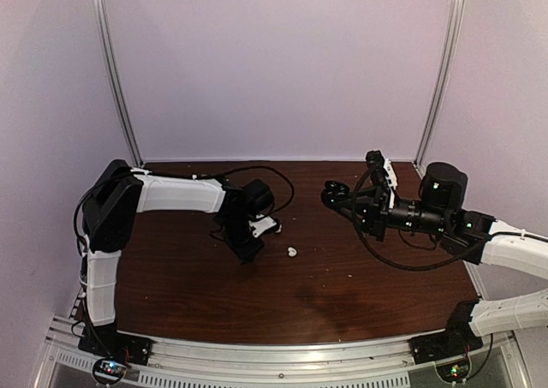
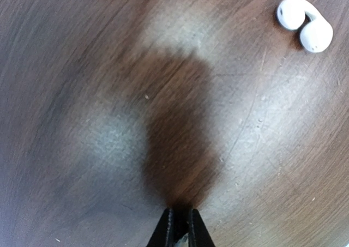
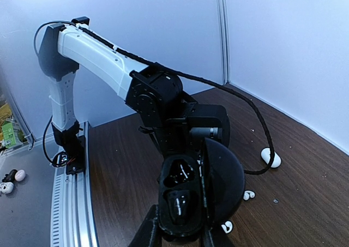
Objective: Insert the wireless bluetooth earbuds into the charging case
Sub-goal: Adjust the left earbud at the center of the board.
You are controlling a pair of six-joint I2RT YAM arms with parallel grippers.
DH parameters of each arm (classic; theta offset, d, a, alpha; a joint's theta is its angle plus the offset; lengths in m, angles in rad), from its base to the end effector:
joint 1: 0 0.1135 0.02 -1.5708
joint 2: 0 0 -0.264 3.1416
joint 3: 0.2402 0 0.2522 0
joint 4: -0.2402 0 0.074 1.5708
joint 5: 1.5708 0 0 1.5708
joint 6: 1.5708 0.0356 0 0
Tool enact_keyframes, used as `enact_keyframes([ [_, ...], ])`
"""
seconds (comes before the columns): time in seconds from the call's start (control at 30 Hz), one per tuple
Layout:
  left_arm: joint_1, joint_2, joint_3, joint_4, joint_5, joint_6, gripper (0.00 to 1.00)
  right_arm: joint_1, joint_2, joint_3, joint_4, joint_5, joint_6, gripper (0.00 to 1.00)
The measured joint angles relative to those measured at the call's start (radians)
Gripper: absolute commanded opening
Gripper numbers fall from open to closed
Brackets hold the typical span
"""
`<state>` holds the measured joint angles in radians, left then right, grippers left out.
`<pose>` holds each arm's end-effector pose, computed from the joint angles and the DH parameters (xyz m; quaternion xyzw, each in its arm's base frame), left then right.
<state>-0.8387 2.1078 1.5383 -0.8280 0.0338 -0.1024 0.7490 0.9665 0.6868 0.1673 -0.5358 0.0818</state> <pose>0.2749 -0.3077 0.1508 0.3599 0.9288 -0.0542 0.0695 0.1531 0.1672 0.3091 -0.4021 0.6217 0.4399 0.5082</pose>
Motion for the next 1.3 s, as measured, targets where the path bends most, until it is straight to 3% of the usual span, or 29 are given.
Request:
enact_keyframes([
  [0.33,0.014,-0.031,-0.042,0.047,0.030,-0.013,0.00,-0.003,0.000,-0.004,0.001,0.004,0.000,0.12],
  [0.63,0.066,-0.113,-0.120,0.128,0.067,-0.036,0.00,-0.003,0.006,-0.006,0.002,0.006,0.000,0.12],
  [0.9,0.087,-0.137,-0.168,0.189,0.099,-0.042,0.10,-0.003,0.018,-0.006,0.002,0.006,0.000,0.12],
  [1.07,0.087,-0.137,-0.179,0.189,0.106,-0.036,0.29,-0.003,0.020,-0.006,0.001,0.006,0.000,0.12],
  [1.3,0.087,-0.137,-0.172,0.159,0.101,-0.018,0.31,-0.003,0.020,-0.006,0.001,0.006,0.000,0.12],
])
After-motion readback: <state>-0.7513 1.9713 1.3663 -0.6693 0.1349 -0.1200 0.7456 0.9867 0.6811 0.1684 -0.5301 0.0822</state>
